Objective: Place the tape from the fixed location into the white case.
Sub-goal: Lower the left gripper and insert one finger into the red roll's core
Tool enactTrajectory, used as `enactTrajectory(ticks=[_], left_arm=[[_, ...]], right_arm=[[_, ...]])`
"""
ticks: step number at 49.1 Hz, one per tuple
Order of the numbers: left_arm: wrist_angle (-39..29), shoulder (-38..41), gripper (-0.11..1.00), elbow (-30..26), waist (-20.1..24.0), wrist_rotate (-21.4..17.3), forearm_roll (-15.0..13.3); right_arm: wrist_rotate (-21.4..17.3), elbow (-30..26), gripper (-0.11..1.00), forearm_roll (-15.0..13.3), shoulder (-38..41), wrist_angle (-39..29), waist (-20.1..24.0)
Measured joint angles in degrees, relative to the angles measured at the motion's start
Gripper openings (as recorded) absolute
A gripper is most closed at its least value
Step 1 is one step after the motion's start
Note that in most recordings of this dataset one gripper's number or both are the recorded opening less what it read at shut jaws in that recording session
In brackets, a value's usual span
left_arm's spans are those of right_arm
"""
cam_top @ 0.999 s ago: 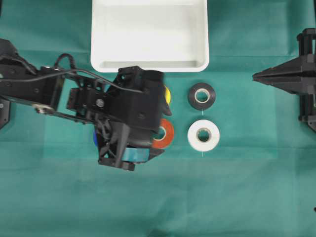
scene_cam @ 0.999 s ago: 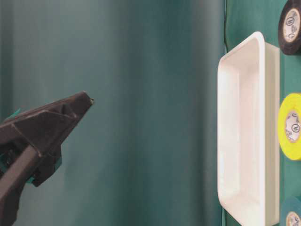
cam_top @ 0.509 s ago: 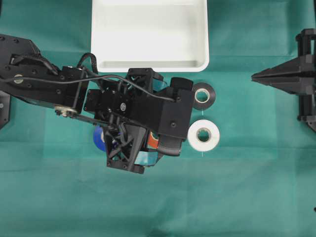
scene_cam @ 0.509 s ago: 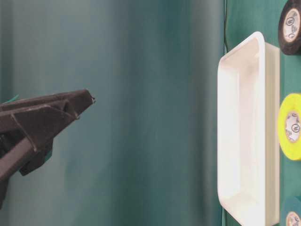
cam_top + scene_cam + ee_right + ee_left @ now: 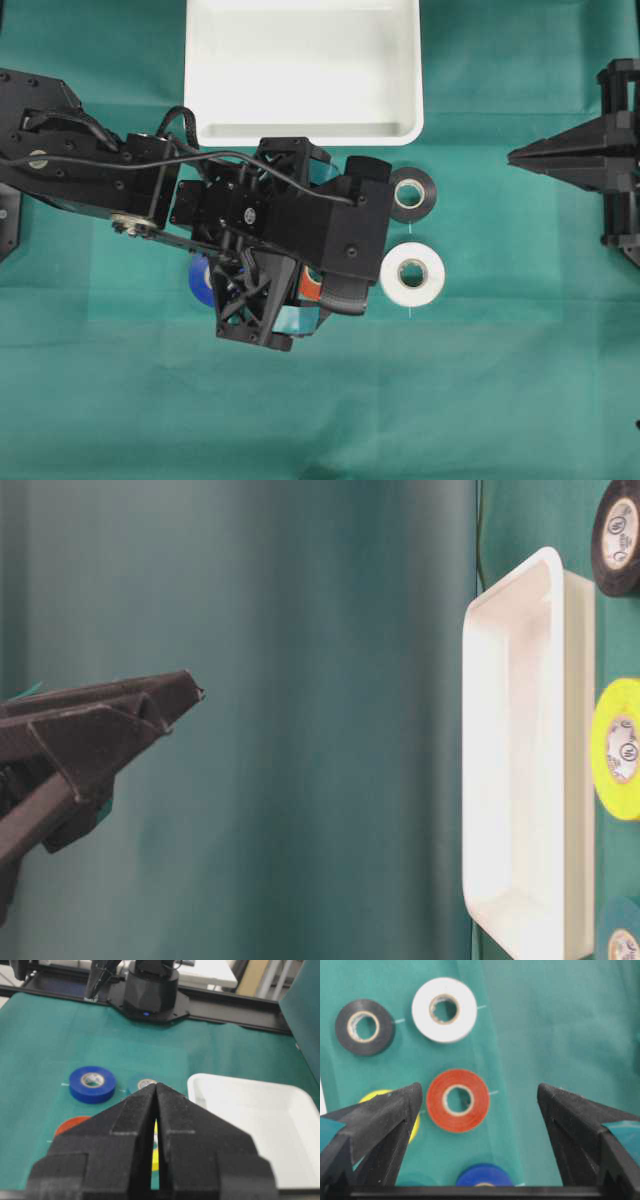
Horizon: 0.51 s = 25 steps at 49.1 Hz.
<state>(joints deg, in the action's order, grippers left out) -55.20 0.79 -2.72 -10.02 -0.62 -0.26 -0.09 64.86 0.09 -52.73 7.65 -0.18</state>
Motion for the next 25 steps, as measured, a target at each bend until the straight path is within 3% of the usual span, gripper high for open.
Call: enactTrajectory(ticks=[14, 25], left_arm=[[1.67, 0.26, 0.98, 0.35, -0.09, 0.09, 0.0], [5.8, 1.67, 0.98, 4.22, -0.53, 0.53, 0.0]], right_arm=[[0.0, -0.09, 0.0, 0.0, -0.09, -0.09, 0.0], [0.0, -0.09, 0.0, 0.0, 0.0, -0.09, 0.0]])
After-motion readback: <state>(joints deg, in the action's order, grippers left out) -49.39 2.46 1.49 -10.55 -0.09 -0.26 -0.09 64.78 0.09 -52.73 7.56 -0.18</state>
